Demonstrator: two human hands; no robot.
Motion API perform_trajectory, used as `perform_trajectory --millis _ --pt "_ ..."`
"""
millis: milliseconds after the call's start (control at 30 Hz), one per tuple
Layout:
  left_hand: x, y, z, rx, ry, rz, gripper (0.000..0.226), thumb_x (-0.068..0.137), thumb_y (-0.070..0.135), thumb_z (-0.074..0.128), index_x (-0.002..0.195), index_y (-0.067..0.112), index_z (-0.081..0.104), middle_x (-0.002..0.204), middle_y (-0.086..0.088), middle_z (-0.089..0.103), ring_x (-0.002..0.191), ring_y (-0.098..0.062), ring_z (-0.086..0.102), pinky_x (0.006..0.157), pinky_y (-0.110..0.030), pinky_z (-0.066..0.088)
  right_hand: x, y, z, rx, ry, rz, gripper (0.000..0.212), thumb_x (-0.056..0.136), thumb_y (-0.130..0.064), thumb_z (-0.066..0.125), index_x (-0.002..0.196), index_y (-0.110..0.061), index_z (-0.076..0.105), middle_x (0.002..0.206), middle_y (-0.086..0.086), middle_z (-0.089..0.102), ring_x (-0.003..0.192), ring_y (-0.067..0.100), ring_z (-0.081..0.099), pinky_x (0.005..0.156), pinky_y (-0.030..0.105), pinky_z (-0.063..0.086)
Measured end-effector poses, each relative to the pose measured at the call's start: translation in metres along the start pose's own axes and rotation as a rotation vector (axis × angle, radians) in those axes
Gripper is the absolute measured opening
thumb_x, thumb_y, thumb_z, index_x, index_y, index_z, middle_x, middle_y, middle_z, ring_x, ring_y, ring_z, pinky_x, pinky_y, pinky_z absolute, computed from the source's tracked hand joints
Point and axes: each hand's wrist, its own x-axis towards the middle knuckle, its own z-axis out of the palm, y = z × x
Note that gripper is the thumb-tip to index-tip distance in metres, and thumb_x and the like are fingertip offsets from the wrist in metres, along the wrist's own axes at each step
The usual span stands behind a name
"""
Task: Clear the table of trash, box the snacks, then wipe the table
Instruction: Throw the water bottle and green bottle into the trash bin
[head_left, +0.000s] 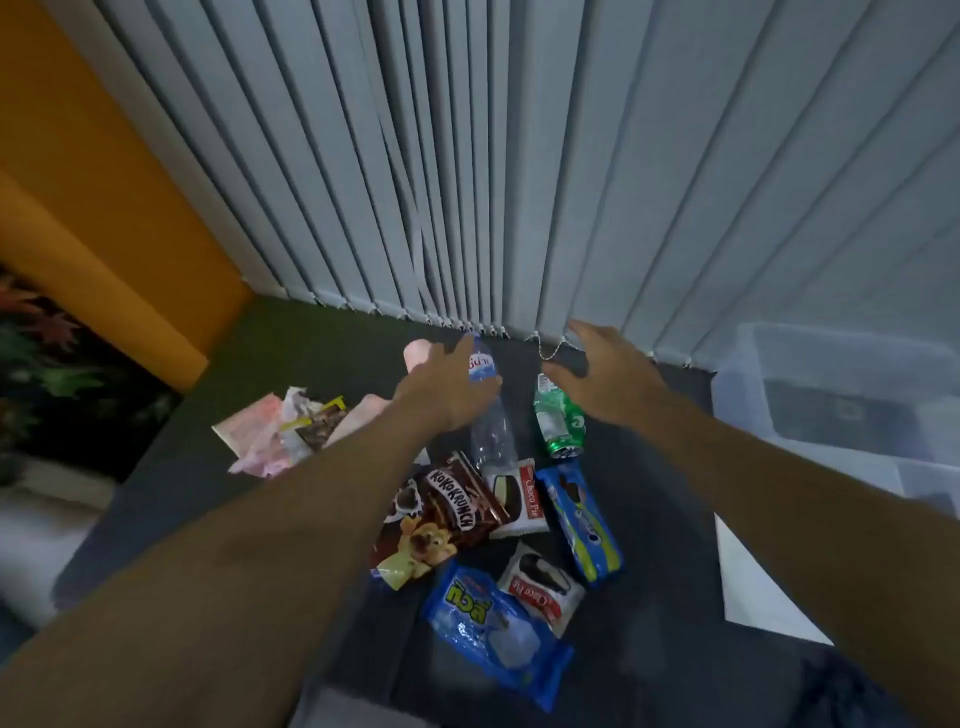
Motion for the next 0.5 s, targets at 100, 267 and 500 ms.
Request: perform_trajectory --millis 100,267,500 --pt "0.017 -0.012 0.027 -0.055 -0.083 -0.042 0.076 0.086 0.057 0.055 0.153 0.037 0.024 0.147 -0.018 0.042 0.126 -0.042 0.051 0.104 -0.052 0.046 0.003 0.008 0.029 0.006 -0.06 0.076 0.078 0.09 -0.056 0.059 0.152 -0.019 0.028 0.151 0.009 0.04 0.136 0.03 0.042 0.109 0.045 0.039" --pt "0.036 -0.031 0.067 -0.105 -0.195 -0.077 0.089 0.087 0.062 0.059 0.157 0.039 0.009 0.149 -0.024 0.037 0.13 -0.045 0.047 0.103 -0.047 0.046 0.005 0.025 0.079 0.068 -0.158 0.203 0.084 0.082 -0.053 0.068 0.15 -0.024 0.026 0.139 0.012 0.045 0.115 0.031 0.055 0.093 0.046 0.051" --pt "0.049 -0.041 0.096 -0.243 -0.276 -0.107 0.097 0.077 0.053 0.067 0.15 0.053 0.002 0.144 -0.024 0.043 0.117 -0.044 0.058 0.099 -0.049 0.053 0.009 0.037 0.122 0.031 -0.212 0.258 0.086 0.089 -0.039 0.067 0.154 -0.039 0.01 0.14 0.019 0.04 0.119 0.038 0.05 0.097 0.05 0.05"
